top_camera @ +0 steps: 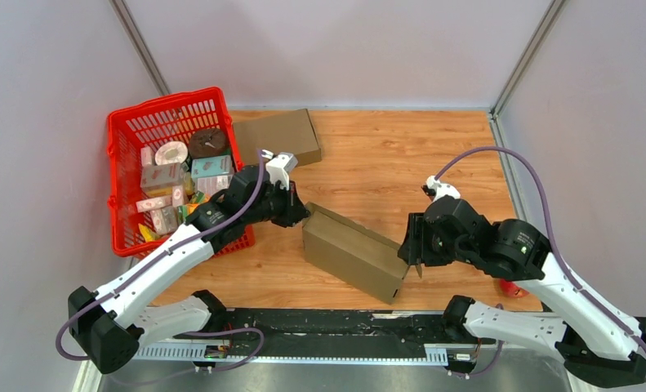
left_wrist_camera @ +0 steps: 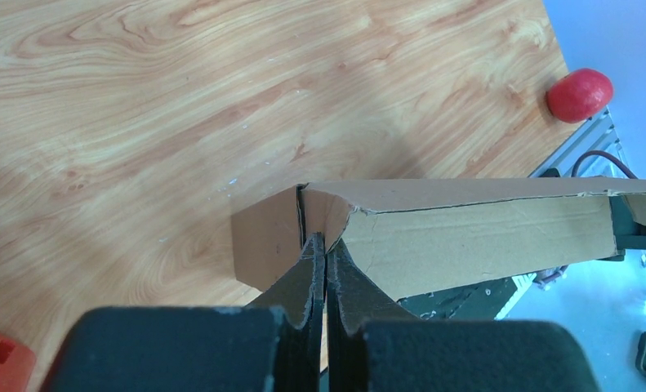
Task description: Fold the paper box
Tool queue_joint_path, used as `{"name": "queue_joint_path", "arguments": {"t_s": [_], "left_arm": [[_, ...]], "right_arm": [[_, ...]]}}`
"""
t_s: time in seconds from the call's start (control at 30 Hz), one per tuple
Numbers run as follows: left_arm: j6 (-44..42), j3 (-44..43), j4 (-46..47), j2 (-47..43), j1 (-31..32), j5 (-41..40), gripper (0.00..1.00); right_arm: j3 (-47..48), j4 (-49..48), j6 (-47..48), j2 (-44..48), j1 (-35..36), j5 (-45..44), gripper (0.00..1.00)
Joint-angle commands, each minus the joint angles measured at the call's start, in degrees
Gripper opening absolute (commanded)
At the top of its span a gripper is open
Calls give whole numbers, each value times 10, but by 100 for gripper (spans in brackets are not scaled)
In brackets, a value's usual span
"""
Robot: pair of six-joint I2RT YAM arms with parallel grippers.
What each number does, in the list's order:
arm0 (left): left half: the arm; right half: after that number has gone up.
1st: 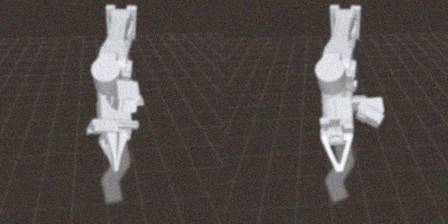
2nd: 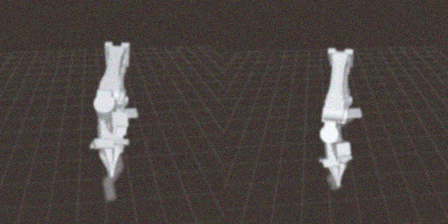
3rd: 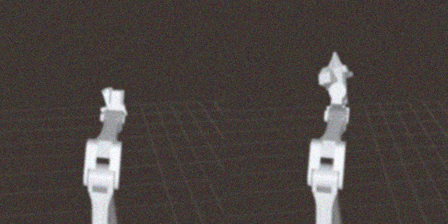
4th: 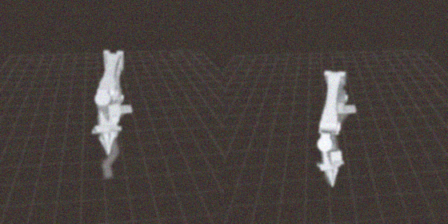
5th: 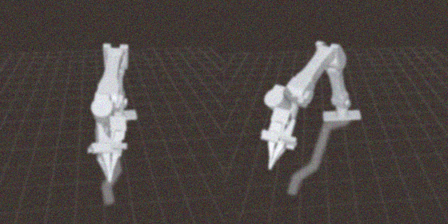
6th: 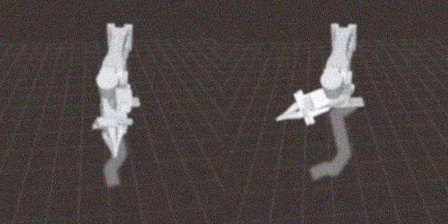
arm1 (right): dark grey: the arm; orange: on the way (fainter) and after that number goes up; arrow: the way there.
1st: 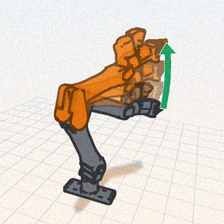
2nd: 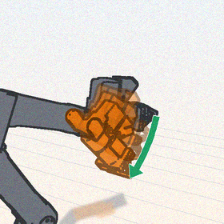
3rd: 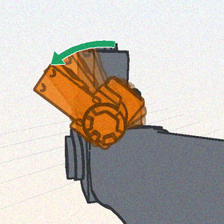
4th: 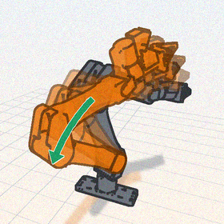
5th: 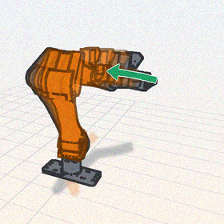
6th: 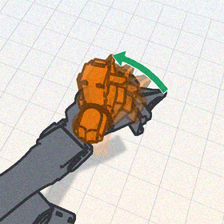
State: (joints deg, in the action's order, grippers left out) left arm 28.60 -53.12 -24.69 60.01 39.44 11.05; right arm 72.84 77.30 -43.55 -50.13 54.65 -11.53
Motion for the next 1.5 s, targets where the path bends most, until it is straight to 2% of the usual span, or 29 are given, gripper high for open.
{"name": "queue_joint_path", "arguments": {"t_s": [0.0,0.13,0.2,0.27,0.37,0.5,0.57,0.77,0.93,1.07,1.17,1.27,1.4,1.47], "left_arm": [[-9,-5,-66,9,5,-15,0],[-6,-4,-63,10,8,-16,0],[-5,-4,-62,10,11,-17,0],[-5,-4,-62,12,14,-21,0],[-3,-2,-59,13,19,-23,0],[0,-5,-58,20,27,-27,0],[0,-5,-57,20,31,-30,0],[1,-1,-59,17,35,-34,0],[3,2,-55,13,36,-35,0],[6,3,-51,14,40,-33,0],[7,6,-48,16,42,-32,0],[6,7,-48,15,43,-31,0],[4,8,-50,10,43,-36,0],[5,10,-47,9,43,-37,0]], "right_arm": [[-27,102,-43,41,-2,7,47],[-62,95,-47,50,-1,22,42],[-63,94,-51,50,-1,18,31],[-62,95,-52,49,-1,19,29],[-63,95,-58,48,-2,26,20],[-66,79,-79,53,-2,29,3],[-68,72,-90,58,-2,28,0],[-77,61,-153,74,-2,6,0],[-81,44,-161,69,-2,8,2],[-88,51,-163,47,-1,13,18],[-87,49,-170,35,-2,20,23],[-80,50,-162,41,-2,20,35],[-56,102,-160,53,-1,12,36],[-64,95,-164,65,-1,22,30]]}}
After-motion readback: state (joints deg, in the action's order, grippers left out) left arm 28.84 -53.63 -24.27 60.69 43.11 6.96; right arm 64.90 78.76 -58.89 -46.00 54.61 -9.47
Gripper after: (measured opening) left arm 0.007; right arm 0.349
